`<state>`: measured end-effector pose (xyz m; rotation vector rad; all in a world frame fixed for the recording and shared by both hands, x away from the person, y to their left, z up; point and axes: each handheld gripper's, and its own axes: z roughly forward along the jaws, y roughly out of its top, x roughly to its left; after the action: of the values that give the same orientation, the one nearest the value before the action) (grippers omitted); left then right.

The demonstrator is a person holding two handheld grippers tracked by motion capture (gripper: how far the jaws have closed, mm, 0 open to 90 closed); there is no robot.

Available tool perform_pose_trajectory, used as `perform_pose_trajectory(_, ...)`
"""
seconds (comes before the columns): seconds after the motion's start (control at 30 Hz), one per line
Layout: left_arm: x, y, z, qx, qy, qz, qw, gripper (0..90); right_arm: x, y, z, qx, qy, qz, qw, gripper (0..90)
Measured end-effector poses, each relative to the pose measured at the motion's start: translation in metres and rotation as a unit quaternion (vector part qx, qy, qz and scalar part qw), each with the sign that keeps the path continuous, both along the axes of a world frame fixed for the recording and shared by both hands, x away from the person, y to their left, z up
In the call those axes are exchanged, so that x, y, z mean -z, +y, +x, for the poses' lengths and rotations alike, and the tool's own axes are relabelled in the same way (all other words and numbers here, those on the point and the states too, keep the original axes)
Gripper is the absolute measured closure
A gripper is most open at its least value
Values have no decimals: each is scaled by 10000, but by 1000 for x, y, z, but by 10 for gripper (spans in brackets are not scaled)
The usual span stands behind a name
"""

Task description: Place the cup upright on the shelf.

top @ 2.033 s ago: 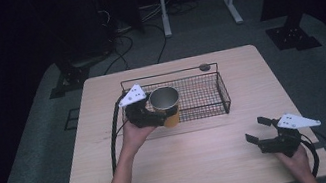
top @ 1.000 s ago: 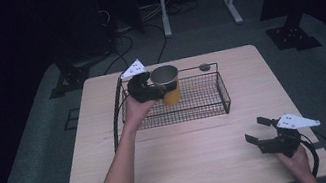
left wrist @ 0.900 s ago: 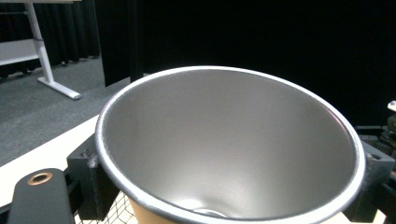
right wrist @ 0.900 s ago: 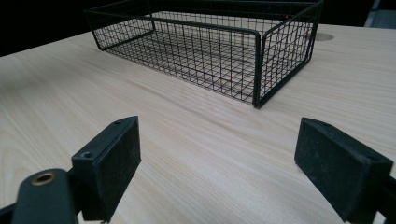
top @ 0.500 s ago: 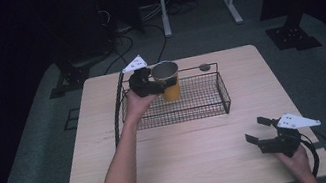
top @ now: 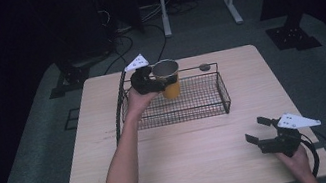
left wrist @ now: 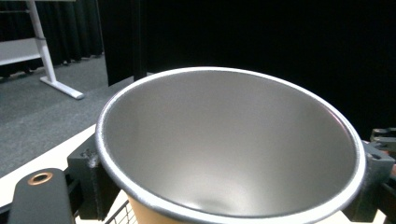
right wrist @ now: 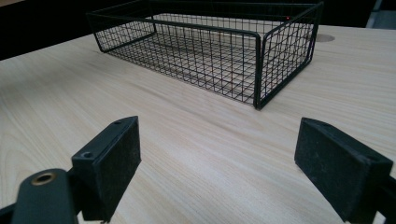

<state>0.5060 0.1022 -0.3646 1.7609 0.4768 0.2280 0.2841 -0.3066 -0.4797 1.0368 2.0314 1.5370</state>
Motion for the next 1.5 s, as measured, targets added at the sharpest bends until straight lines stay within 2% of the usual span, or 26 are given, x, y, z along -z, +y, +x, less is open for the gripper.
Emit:
perform_pose_trajectory(0.17, 5, -1, 4, -17, -24, 113, 9999, 124, 0, 0, 0, 3, 5, 4, 10000, 135)
perform_pose_trajectory(0.2, 8, -1, 6, -14, 44, 144, 9999, 124, 0, 0, 0, 4, 5, 4, 10000, 135)
perform_pose_trajectory(0.33, 13, -1, 9, -30, 107, 150, 9998, 124, 0, 0, 0, 9, 13, 9, 10000, 135)
perform_pose_trajectory(0.53, 23, -9, 14, -12, 80, 383, 9992, 124, 0, 0, 0, -1, 14, 18, 10000, 134)
perform_pose_trajectory(0.77, 32, -13, 18, 23, 195, 444, 9988, 123, 0, 0, 0, -19, 5, 19, 10000, 134)
perform_pose_trajectory(0.83, 35, -15, 20, 19, 196, 551, 9983, 124, 0, 0, 0, -27, 1, 19, 10000, 135)
perform_pose_trajectory(0.93, 38, -16, 24, 189, 328, 639, 9972, 123, 0, 0, 0, -34, 3, 20, 10000, 135)
perform_pose_trajectory(1.0, 39, -19, 25, 225, 290, 748, 9965, 123, 0, 0, 0, -35, 6, 22, 10000, 135)
perform_pose_trajectory(1.23, 41, -26, 28, 383, 268, 844, 9953, 122, 0, 0, 0, -39, 4, 24, 10000, 135)
perform_pose_trajectory(1.37, 45, -27, 30, 404, 352, 934, 9942, 122, 0, 0, 0, -43, 5, 27, 10000, 134)
perform_pose_trajectory(1.5, 50, -26, 31, 471, 446, 1082, 9920, 121, 0, 0, 0, -46, 3, 26, 10000, 135)
